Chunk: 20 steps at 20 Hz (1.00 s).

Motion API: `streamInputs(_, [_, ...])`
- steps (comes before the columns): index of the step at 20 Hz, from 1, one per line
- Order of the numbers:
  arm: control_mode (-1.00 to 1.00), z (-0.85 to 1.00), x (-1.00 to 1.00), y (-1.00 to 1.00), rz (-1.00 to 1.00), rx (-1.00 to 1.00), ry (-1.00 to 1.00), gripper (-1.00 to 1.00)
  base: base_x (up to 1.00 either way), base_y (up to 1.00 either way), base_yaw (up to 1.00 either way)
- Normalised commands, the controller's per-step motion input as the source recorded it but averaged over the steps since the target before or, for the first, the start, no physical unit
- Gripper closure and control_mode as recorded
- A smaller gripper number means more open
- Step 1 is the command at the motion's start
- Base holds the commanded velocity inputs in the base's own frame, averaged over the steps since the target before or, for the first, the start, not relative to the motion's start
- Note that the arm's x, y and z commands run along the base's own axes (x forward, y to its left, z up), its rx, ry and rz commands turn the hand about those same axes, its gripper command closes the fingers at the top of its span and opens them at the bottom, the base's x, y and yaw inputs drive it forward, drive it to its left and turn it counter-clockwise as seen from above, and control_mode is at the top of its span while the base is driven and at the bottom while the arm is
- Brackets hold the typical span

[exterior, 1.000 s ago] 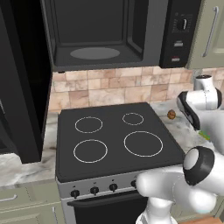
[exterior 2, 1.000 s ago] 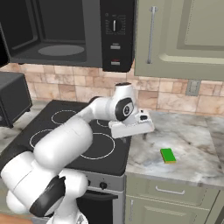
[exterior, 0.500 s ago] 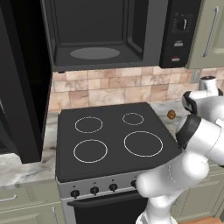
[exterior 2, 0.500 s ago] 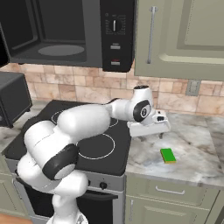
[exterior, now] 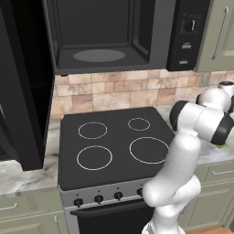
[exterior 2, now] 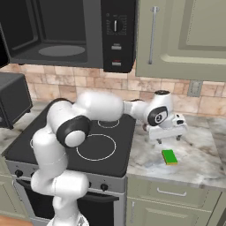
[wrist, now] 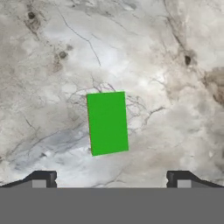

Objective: Place the sponge inside the microwave to prepare for sanitizing.

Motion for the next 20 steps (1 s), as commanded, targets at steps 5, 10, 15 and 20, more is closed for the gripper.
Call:
streamInputs(5, [-1.00, -0.17, 0.00, -0.08, 0.00, 0.17, -0.06, -1.00, 0.00, 0.00, 0.00])
streamInputs(10, [-1.00, -0.04, -0.06, 0.14, 0.03, 0.23, -0.03, -1.00, 0.00, 0.00, 0.00])
streamInputs(15, [-1.00, -0.01, -0.12, 0.10, 0.00, 0.12, 0.00, -1.00, 0.00, 0.00, 0.00])
streamInputs(20, [-1.00, -0.16, 0.00, 0.00, 0.00, -0.03, -0.01, -1.00, 0.00, 0.00, 0.00])
